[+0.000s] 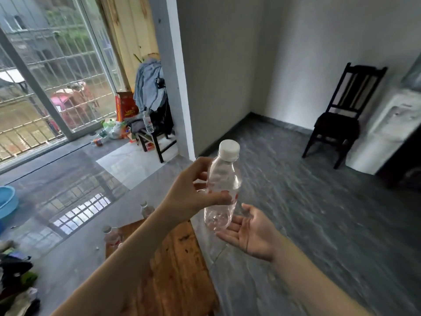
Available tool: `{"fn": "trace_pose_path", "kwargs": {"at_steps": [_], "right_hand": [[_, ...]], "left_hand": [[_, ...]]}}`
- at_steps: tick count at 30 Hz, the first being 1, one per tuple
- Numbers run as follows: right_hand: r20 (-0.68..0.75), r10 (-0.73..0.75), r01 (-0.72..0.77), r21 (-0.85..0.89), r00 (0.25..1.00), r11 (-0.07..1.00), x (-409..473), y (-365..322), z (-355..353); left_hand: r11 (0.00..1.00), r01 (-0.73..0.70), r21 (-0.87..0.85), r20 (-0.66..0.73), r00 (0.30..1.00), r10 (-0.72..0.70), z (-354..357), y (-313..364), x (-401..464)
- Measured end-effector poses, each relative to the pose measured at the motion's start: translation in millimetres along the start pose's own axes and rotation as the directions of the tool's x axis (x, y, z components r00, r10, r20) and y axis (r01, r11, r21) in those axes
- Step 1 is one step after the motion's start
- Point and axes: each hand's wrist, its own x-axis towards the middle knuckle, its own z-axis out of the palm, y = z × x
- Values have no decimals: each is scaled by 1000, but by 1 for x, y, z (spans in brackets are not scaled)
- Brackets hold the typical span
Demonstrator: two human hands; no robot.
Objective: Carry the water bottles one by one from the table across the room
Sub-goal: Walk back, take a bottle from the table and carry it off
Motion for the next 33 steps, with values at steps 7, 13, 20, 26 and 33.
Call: {"fn": "trace_pose_path", "kwargs": {"at_steps": [7,13,20,26,33], "right_hand": [[-75,-134,143,123,988,982,-29,4,6],[-188,-232,270,207,954,940,-61,18,-7],[-320,-343,441,313,883,841,-127,45,-50],[-404,-433,577,370,806,728,-199,67,-88],[-472,-485,663,359,736,657,-287,88,-133]], "left_hand": [[985,-46,-169,92,994,62,3,17,14],[955,-16,-295,290,951,106,28,28,20],[924,8,-383,470,862,188,98,59,6],[894,26,-447,592,758,274,161,104,-17],[862,52,-504,625,711,323,245,156,-56]]}}
